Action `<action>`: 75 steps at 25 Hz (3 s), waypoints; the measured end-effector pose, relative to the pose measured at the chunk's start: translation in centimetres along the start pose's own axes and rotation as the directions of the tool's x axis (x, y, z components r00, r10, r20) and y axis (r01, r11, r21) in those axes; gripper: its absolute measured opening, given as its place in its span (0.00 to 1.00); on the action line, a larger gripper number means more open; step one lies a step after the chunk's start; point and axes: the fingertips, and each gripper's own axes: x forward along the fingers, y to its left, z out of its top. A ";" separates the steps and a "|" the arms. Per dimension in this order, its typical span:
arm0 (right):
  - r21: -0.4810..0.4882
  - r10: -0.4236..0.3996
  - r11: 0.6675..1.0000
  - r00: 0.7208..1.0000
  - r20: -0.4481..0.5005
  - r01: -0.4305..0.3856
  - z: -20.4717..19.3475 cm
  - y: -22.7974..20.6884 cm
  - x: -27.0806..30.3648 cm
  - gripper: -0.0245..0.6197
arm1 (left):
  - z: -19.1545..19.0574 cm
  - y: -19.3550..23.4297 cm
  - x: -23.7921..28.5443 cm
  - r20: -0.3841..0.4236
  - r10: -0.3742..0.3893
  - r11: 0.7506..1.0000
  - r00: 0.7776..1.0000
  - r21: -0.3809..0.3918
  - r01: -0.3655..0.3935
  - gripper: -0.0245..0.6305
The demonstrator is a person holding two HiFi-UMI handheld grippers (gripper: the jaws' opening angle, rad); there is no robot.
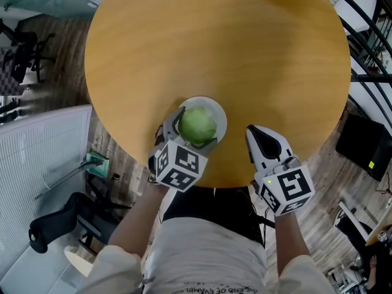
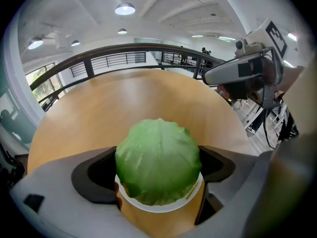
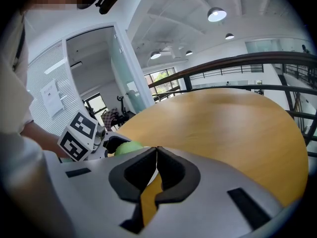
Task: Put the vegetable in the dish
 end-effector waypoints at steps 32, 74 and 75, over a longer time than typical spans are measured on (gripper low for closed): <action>0.029 0.008 1.000 1.000 -0.014 -0.008 -0.5 -0.4 0.7 0.08 | -1.0 -0.4 2.5 -0.104 -0.030 0.998 0.994 0.054 0.035 0.79; -0.325 0.141 0.937 0.990 0.015 -0.128 7.5 12.6 -10.5 0.08 | 1.7 -3.6 -22.9 0.345 0.212 0.940 0.915 -0.328 -0.094 0.08; -0.323 0.138 0.938 0.990 0.022 -0.124 7.5 12.8 -10.9 0.08 | 1.9 -4.2 -23.2 0.360 0.207 0.935 0.910 -0.347 -0.075 0.08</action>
